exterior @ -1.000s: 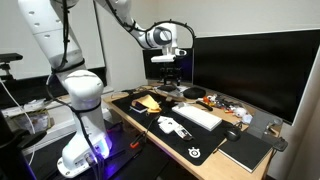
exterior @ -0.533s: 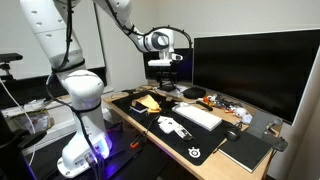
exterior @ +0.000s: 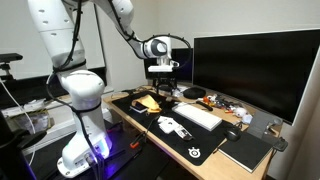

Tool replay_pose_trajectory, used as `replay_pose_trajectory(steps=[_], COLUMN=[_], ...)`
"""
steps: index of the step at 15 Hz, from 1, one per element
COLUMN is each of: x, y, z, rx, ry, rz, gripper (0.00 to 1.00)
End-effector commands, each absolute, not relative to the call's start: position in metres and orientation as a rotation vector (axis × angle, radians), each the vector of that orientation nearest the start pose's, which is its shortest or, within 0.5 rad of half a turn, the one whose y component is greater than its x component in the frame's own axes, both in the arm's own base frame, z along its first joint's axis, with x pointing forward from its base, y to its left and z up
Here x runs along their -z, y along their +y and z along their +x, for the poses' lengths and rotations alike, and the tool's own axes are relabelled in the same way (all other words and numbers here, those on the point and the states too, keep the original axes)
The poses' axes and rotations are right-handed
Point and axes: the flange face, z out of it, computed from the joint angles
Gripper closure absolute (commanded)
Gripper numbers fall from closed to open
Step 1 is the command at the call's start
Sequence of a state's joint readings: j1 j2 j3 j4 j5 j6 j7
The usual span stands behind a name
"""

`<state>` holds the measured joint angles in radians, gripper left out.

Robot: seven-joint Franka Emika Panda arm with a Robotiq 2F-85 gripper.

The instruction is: Remove the orange towel from the top of the book, lay the towel flat on the desk

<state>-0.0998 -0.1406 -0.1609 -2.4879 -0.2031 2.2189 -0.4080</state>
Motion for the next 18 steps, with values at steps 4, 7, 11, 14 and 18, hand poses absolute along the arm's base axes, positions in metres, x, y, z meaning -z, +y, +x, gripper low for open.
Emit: replay_pose_trajectory(steps=[4,7,11,14,18], x=[-0.302,-0.287,-0.268,-0.256,-0.251], y=[-0.119,-0.12,-0.124,-0.121,-0.117], z=[0.424,0.424,0.426,0.43,0.427], rx=[-0.341,-0.365,-0.357,-0.342,-0.363], ry=[-0.82,-0.94,-1.031,-1.019,-0.968], rz=[-3.082,-3.022,-2.926,-2.863,-2.859], gripper=[0.0,0.0,0.0,0.0,0.0])
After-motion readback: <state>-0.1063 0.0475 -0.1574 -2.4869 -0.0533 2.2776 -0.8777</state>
